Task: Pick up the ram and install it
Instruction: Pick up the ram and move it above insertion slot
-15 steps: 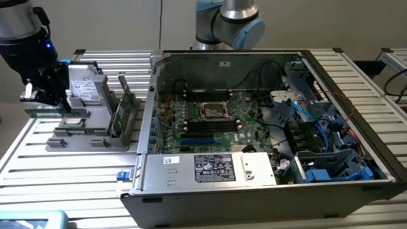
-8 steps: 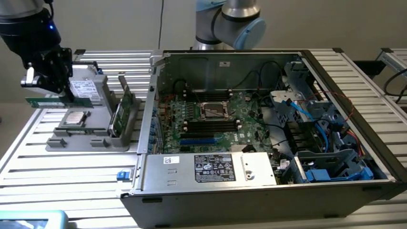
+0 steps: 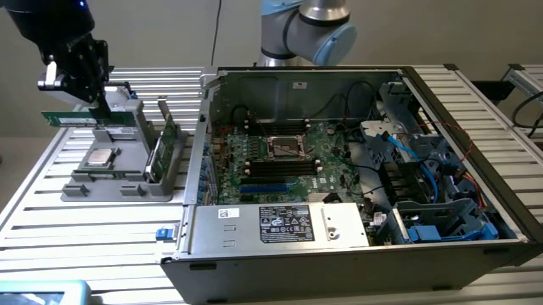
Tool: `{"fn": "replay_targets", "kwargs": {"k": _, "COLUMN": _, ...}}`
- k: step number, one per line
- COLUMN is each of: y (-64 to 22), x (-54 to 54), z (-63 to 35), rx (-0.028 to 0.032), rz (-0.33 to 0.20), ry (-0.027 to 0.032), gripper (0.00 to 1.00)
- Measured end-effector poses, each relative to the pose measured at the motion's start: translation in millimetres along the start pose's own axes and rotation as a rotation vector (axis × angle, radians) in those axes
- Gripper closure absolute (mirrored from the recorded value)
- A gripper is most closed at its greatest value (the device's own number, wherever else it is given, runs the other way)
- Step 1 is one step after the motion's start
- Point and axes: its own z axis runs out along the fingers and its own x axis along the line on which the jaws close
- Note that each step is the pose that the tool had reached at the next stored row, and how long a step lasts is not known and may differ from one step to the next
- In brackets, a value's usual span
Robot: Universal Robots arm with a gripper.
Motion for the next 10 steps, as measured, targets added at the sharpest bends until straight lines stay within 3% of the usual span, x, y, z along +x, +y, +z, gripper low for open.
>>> {"fn": "replay_targets", "kwargs": {"k": 10, "y": -41.5, "x": -0.5, "z": -41.3, "rx": -0.0003, "rz": 0.000, "ry": -0.0001, "gripper": 0.88}}
